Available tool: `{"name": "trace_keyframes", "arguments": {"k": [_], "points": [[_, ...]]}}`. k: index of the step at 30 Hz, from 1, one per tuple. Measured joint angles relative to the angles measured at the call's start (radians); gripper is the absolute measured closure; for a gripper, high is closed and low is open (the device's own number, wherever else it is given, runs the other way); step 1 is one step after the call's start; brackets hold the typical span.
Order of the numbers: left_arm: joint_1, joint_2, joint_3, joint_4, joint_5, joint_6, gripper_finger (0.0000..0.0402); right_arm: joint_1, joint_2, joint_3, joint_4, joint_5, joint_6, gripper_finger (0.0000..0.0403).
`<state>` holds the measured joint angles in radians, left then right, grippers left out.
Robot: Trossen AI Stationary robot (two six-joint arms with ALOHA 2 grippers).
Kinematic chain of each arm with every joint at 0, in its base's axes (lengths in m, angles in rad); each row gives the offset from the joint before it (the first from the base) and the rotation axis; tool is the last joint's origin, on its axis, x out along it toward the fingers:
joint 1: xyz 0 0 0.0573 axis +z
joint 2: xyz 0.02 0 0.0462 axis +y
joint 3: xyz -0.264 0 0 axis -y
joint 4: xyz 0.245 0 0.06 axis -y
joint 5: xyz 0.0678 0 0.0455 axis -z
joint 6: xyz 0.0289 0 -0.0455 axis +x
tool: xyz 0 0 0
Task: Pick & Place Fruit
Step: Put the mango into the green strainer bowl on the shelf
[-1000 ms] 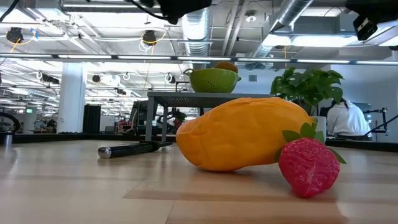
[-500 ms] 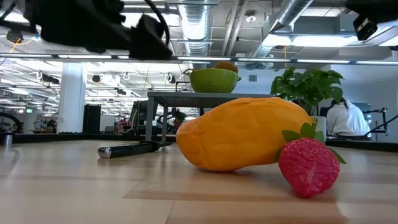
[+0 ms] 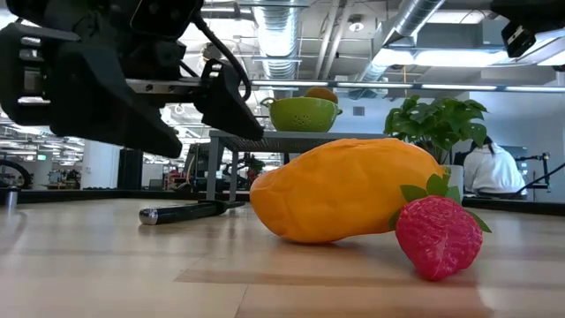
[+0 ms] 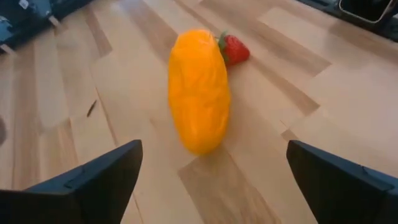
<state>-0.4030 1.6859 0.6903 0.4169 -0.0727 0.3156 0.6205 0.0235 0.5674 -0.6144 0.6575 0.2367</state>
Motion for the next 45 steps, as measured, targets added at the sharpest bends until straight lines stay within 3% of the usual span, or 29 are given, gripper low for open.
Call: {"name": "trace_keyframes", "arguments": {"k": [12, 24, 33, 38, 45], "points": [[0.029, 0.186, 0.016, 0.213, 0.052, 0.027, 0.0026, 0.000, 0.000, 0.000, 0.000, 0.000, 0.000, 0.0397], [0.049, 0.384, 0.201, 0.238, 0.135, 0.043, 0.0030, 0.000, 0.000, 0.000, 0.000, 0.000, 0.000, 0.0397], [0.069, 0.409, 0.252, 0.253, 0.205, -0.033, 0.0040, 0.000, 0.000, 0.000, 0.000, 0.000, 0.000, 0.0397], [0.069, 0.409, 0.276, 0.259, 0.193, -0.035, 0.0071, 0.000, 0.000, 0.000, 0.000, 0.000, 0.000, 0.0397], [0.078, 0.409, 0.280, 0.259, 0.178, -0.035, 0.0147, 0.000, 0.000, 0.000, 0.000, 0.000, 0.000, 0.0397]]}}
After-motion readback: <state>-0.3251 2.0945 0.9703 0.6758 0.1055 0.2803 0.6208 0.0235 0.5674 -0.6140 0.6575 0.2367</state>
